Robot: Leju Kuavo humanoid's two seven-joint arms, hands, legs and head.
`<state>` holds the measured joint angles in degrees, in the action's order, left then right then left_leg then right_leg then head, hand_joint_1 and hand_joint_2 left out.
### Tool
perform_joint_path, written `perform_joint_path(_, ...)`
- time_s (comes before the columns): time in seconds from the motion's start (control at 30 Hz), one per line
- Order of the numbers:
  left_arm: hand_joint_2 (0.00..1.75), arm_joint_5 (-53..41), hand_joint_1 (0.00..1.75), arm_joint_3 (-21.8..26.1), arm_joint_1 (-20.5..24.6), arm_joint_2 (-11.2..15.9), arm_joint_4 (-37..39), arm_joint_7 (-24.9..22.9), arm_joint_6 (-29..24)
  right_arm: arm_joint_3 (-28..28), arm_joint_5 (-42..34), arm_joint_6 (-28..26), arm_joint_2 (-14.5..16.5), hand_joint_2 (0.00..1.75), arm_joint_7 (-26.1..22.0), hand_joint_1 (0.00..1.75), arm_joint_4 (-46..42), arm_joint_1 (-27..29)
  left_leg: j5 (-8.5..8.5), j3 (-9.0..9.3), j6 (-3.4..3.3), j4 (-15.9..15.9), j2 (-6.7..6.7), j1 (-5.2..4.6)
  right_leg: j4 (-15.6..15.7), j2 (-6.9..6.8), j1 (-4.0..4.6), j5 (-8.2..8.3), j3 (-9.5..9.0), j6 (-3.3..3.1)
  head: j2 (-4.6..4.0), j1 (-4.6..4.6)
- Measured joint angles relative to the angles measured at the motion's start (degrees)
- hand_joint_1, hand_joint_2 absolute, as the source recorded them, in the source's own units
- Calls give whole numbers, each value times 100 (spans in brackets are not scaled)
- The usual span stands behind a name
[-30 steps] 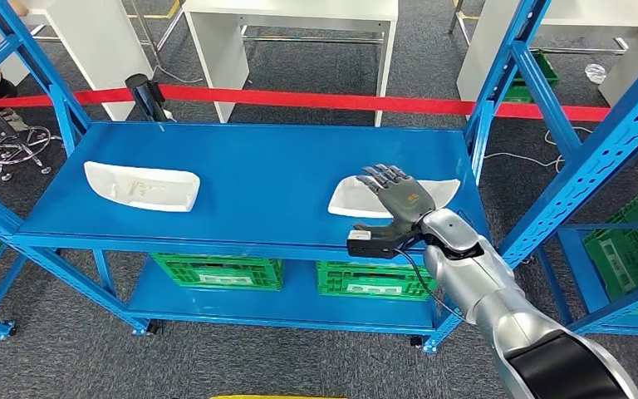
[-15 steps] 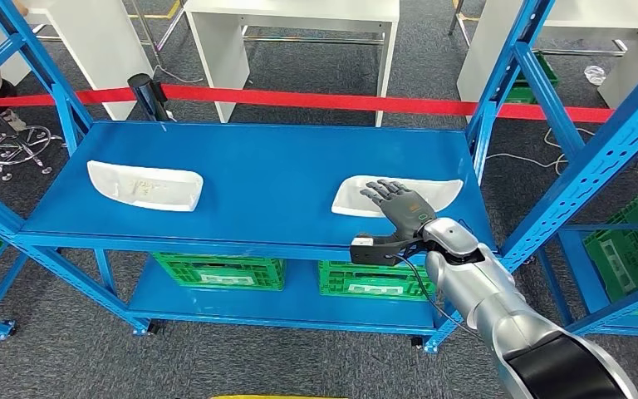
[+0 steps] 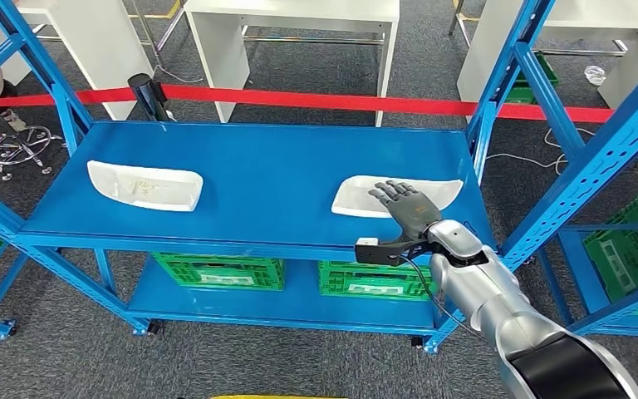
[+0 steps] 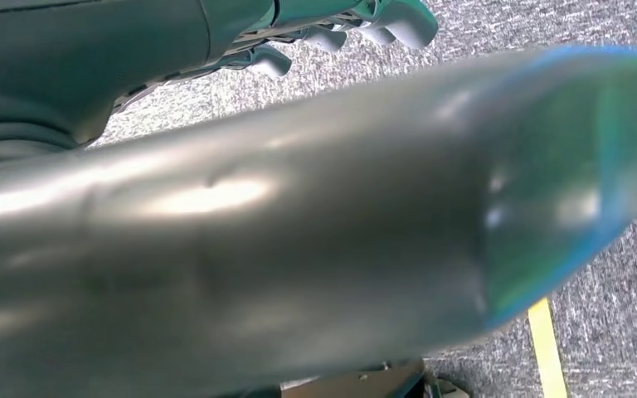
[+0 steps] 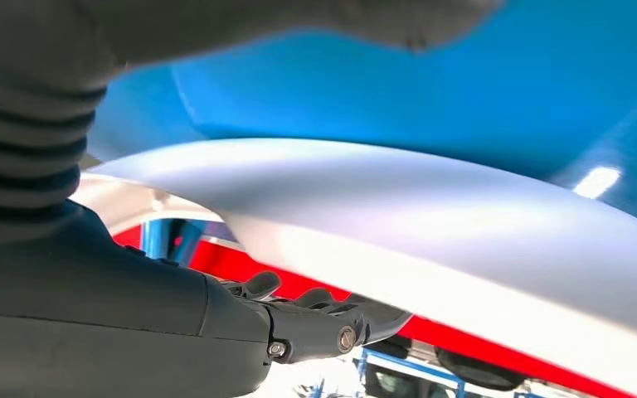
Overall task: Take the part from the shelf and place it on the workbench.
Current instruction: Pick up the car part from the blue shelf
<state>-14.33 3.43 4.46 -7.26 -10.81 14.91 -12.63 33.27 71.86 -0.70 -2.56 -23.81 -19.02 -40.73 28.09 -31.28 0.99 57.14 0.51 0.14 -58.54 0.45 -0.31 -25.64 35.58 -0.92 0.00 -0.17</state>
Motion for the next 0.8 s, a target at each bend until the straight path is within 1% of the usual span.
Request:
perform_joint_path(0.03,0,-4,0,0,2,-6,1,-10,6,1,8,-2,-14,175,11,0,5,6,0,0,0,0,-1,0,0,0,0,0,0,0,0,0)
perform_joint_path(0.07,0,-6,0,0,3,-12,1,-21,9,1,10,1,-26,175,26,21,11,11,0,0,0,0,-1,0,0,1,0,0,0,0,0,0)
perform_joint_path(0.17,0,-4,0,0,3,-22,1,-12,7,3,5,26,-41,175,63,149,26,15,0,0,0,0,-3,0,0,2,0,0,0,0,0,0)
perform_joint_path(0.2,0,-1,0,0,1,-23,1,17,2,4,-3,36,-41,175,67,171,30,12,1,1,0,0,-5,0,0,2,0,0,-1,0,0,0)
perform_joint_path(0.43,0,26,0,3,-8,-23,0,312,-35,13,-66,-19,-57,175,99,175,33,14,1,4,-1,0,-4,0,0,0,0,0,-4,1,0,0)
perform_joint_path(0.57,175,63,0,43,-4,-21,-1,517,27,13,-110,-111,-68,175,167,175,33,28,1,5,-1,0,-6,0,0,1,0,0,-4,0,0,0)
perform_joint_path(0.7,175,53,0,80,-4,-20,-2,699,-49,13,-143,-252,-104,175,157,175,33,45,2,6,-1,0,-6,0,0,1,0,0,-4,0,0,0)
perform_joint_path(0.8,175,8,0,94,-2,-21,-3,855,-294,13,-149,-304,-135,175,137,175,33,55,4,6,-3,0,-6,0,1,1,0,-1,-6,1,0,0)
